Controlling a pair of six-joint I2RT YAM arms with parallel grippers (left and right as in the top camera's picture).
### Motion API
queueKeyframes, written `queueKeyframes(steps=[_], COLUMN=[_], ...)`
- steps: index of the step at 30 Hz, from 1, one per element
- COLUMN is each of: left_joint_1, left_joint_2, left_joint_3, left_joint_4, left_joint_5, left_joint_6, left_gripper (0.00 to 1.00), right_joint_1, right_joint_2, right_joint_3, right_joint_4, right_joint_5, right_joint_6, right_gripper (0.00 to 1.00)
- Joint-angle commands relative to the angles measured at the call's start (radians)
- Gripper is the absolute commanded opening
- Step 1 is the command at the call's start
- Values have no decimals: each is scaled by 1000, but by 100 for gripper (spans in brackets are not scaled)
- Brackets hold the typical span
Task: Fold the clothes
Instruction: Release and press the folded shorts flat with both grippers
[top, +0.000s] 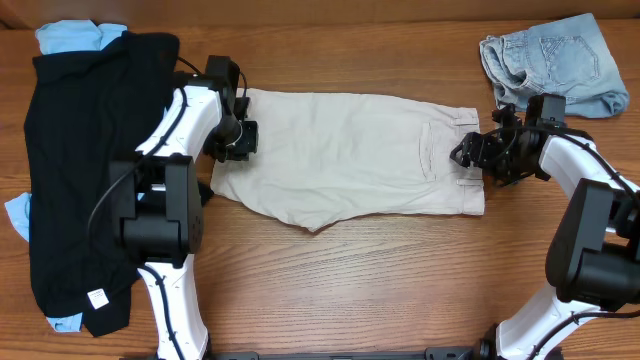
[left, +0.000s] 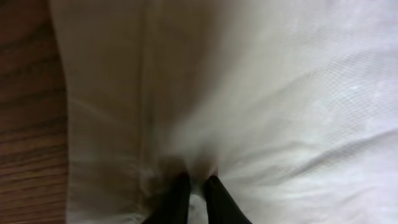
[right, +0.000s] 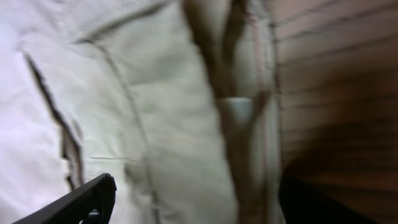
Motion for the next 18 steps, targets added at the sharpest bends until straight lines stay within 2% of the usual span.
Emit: queueKeyframes(steps=[1,3,5,9,13,16,18], left_joint_1=[33,45,58,91,121,148,164], left_joint_2=[2,1,1,1,1,1,1], left_joint_3=[-6,-5,1,24,39,53,67], left_joint_4=[2,-2,-12,-39,-41,-52,-68], left_joint_5=[3,49,117,236,375,439,473], left_joint_6=[31,57,99,147,226,228,228], left_gripper=[6,4,4,4,14,27,30], right_joint_1=[5,5,5,5,5,5,5], right_joint_2=[71,80,85,85,86,89,90], right_joint_3=[-11,-11,-11,-11,-11,-11,-11], right_joint_4=[0,3,5,11,31,49,58], right_joint_5=[-86,-106,-106,-129,-159,-163,-163], right_joint_6=[-2,-2,-1,-1,-1,8,25], right_gripper=[87,85,76,65,51,23,10])
